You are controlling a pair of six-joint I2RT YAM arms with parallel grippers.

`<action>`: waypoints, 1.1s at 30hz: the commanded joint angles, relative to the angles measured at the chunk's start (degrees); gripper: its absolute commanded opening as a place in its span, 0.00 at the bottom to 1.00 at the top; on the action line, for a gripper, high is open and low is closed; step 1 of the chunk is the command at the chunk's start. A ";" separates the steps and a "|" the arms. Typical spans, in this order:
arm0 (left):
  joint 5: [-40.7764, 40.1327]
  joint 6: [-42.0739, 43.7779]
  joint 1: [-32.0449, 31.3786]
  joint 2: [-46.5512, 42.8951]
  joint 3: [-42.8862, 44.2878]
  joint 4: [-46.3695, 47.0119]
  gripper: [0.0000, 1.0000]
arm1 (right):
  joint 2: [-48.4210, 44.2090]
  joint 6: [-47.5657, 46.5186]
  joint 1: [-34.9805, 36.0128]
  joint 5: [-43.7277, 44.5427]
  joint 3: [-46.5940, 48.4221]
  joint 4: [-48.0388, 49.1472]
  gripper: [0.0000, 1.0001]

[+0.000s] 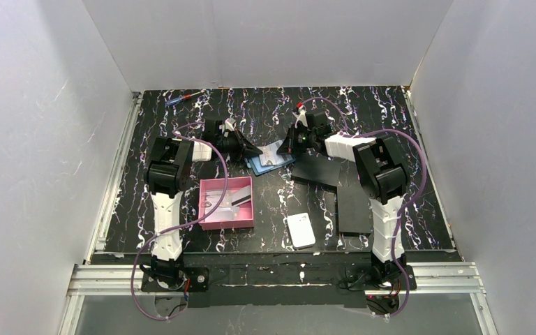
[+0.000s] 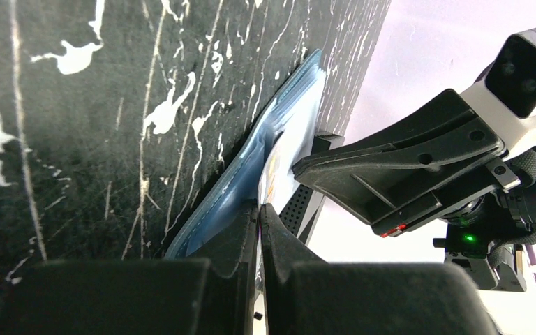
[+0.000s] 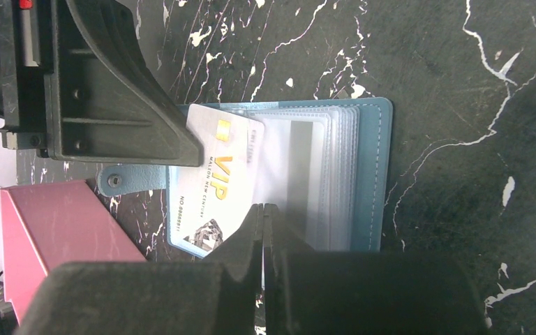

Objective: Put the credit cards into the card holder
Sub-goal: Insert the credit card into the card holder.

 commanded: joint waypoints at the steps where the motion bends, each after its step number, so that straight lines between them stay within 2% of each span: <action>1: -2.67 -0.03 -0.51 -0.27 0.65 1.42 0.00 | 1.16 -1.05 -0.45 1.94 0.69 -0.74 0.01; 9: -7.71 0.40 -0.91 -2.36 -2.69 5.68 0.00 | 1.03 -0.97 -0.45 2.02 0.57 -0.64 0.01; 16: -10.40 -3.06 -2.04 -2.92 -4.50 10.18 0.00 | 1.01 0.49 -0.45 1.52 0.85 -0.33 0.01; 22: -10.45 -4.83 -2.57 -2.92 -4.33 10.60 0.00 | -0.93 0.38 -0.58 1.85 6.18 -8.27 0.02; 25: -9.97 -5.05 -2.60 -2.99 -4.41 10.54 0.00 | -1.89 -2.85 -0.99 3.20 9.33 -14.23 0.10; 30: -9.35 -4.18 -3.06 -2.74 -3.54 8.98 0.00 | -2.15 -5.91 -2.10 2.85 10.79 -16.43 0.27; 33: -8.98 -3.55 -3.12 -2.54 -2.40 7.35 0.03 | -1.13 -6.59 -2.27 2.28 11.14 -16.57 0.33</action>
